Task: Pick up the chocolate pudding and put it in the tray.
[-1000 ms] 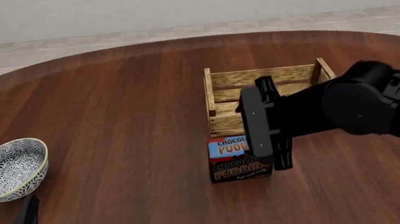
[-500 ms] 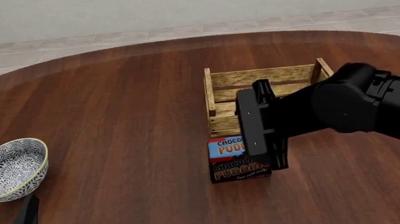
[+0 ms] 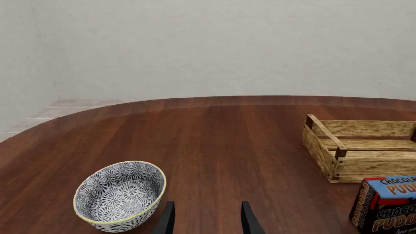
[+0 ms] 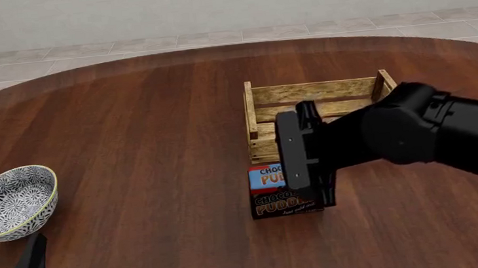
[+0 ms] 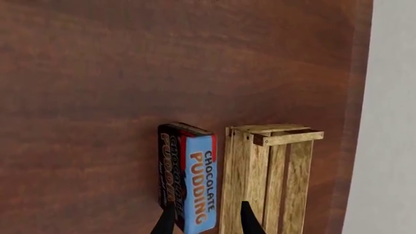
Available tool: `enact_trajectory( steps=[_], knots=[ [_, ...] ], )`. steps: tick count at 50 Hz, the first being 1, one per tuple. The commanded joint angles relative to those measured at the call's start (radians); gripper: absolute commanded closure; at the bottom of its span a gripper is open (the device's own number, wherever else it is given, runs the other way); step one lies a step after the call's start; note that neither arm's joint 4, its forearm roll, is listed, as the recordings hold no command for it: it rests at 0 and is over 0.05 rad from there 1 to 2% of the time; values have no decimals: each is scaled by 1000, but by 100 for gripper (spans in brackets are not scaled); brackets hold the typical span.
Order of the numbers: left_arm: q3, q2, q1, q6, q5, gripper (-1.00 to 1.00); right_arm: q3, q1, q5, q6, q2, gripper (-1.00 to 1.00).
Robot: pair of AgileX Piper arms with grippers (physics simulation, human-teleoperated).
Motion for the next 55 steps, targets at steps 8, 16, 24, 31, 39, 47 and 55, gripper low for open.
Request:
enact_trajectory(
  steps=[8, 16, 24, 31, 39, 47, 55],
  knots=[
    [0, 0, 0, 0, 0, -100, 13, 6, -30, 24, 16, -100],
    [0, 0, 0, 0, 0, -100, 30, 14, -49, 36, 22, -100],
    [0, 0, 0, 0, 0, -100, 37, 13, -60, 46, 26, -100],
    [0, 0, 0, 0, 0, -100, 46, 11, -73, 57, 29, -100],
    [0, 0, 0, 0, 0, -100, 51, 0, -80, 57, 34, -100],
    [0, 0, 0, 0, 0, -100, 48, -23, -84, 51, 49, -100],
    [0, 0, 0, 0, 0, -100, 38, -30, -93, 59, 59, -100]
  ],
)
